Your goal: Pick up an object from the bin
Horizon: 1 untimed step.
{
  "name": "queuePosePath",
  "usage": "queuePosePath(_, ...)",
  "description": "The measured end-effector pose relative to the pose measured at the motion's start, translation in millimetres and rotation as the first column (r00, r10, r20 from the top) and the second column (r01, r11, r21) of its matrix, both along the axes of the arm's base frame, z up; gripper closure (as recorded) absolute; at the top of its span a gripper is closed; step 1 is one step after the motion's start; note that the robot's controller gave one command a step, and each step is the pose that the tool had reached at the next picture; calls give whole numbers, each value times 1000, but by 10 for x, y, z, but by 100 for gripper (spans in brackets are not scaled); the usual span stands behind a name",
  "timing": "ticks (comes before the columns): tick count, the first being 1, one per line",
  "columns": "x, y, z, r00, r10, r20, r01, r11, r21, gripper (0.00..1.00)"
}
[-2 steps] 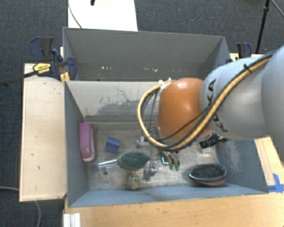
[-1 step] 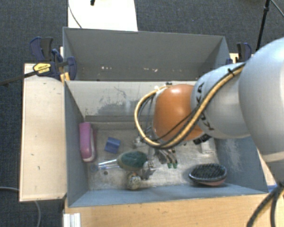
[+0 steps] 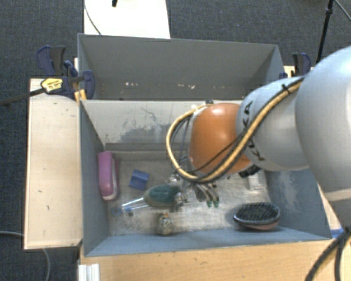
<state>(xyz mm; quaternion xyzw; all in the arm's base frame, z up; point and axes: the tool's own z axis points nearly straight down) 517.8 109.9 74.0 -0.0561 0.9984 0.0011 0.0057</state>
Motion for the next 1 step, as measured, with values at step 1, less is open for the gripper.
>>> queuePosePath(1, -60, -65, 1862, 990, 138, -1, -138, 990, -2, 100)
